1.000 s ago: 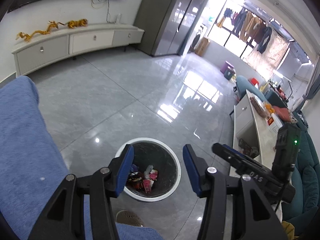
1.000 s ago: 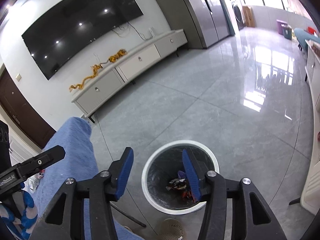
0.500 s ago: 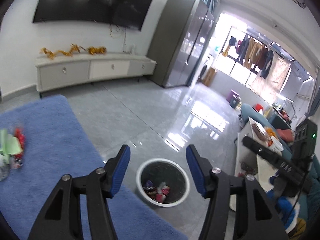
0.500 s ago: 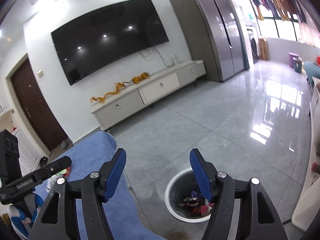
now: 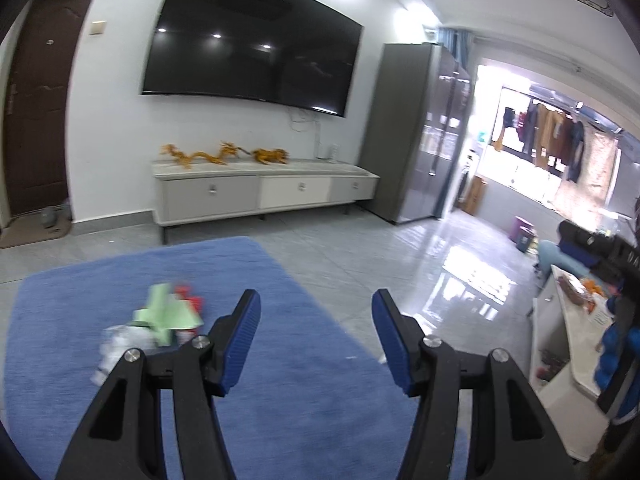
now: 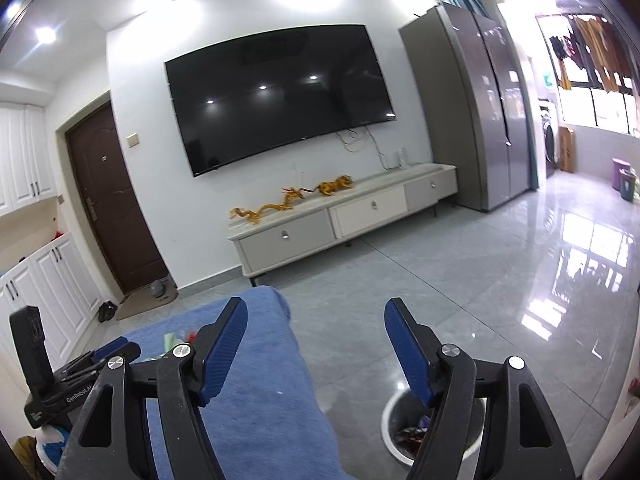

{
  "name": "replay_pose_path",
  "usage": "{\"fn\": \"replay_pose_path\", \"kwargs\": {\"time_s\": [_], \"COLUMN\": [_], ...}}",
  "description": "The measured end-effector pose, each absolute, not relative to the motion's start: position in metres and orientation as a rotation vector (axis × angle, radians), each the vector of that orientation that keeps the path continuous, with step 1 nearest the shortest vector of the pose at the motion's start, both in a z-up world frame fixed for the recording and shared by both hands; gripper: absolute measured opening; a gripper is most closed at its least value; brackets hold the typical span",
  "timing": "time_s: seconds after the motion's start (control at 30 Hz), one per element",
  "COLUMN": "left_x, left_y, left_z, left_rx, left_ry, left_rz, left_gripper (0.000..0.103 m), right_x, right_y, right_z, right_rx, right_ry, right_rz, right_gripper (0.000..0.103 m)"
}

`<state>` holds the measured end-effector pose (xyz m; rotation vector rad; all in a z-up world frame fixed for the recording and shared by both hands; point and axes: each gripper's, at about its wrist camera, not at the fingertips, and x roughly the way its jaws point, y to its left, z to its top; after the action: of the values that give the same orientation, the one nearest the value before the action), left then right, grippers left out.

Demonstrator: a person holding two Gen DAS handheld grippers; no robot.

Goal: Collect trash
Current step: 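Move both open tools back to the trash pile on the rug, then grasp the white plastic bag with the left tool while the right tool grasps the red snack bag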

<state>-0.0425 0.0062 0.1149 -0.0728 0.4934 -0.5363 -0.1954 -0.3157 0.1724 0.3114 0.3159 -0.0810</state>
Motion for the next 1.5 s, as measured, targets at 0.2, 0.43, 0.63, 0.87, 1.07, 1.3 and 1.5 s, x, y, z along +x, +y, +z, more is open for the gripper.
{"fn": "replay_pose_path", "kwargs": {"time_s": [0.2, 0.43, 0.63, 0.87, 1.07, 1.3, 1.5], "left_x": [-0.028, 0.01, 0.048, 0.082, 0.112, 0.125, 0.126], "left_y": [0.078, 0.143, 0.156, 0.136, 0.125, 0.138, 0.139], "left_z": [0.102, 0.07, 0.032, -0.01, -0.04, -0.056, -0.059], "left_rx": [-0.06, -0.087, -0.075, -0.017, 0.016, -0.067, -0.09], "left_ry": [0.478, 0.54, 0.622, 0.705, 0.771, 0.811, 0.823], "left_rz": [-0.41, -0.29, -0.276, -0.328, -0.343, -0.354, -0.375], "left_gripper": [0.056, 0.056, 0.056, 0.056, 0.056, 0.056, 0.055], "right_x": [-0.165, -0.103, -0.043, 0.022, 0.059, 0.089, 0.099], "right_y": [-0.275, -0.229, -0.201, -0.159, -0.113, -0.075, -0.061], "right_z": [0.179, 0.166, 0.136, 0.078, 0.031, -0.005, -0.006], "right_rx": [0.27, 0.235, 0.25, 0.239, 0.22, 0.205, 0.204], "right_ry": [0.324, 0.401, 0.502, 0.661, 0.787, 0.873, 0.874], "right_rz": [-0.013, 0.087, 0.16, 0.271, 0.37, 0.455, 0.496], "right_gripper": [0.069, 0.069, 0.069, 0.069, 0.069, 0.057, 0.056]}}
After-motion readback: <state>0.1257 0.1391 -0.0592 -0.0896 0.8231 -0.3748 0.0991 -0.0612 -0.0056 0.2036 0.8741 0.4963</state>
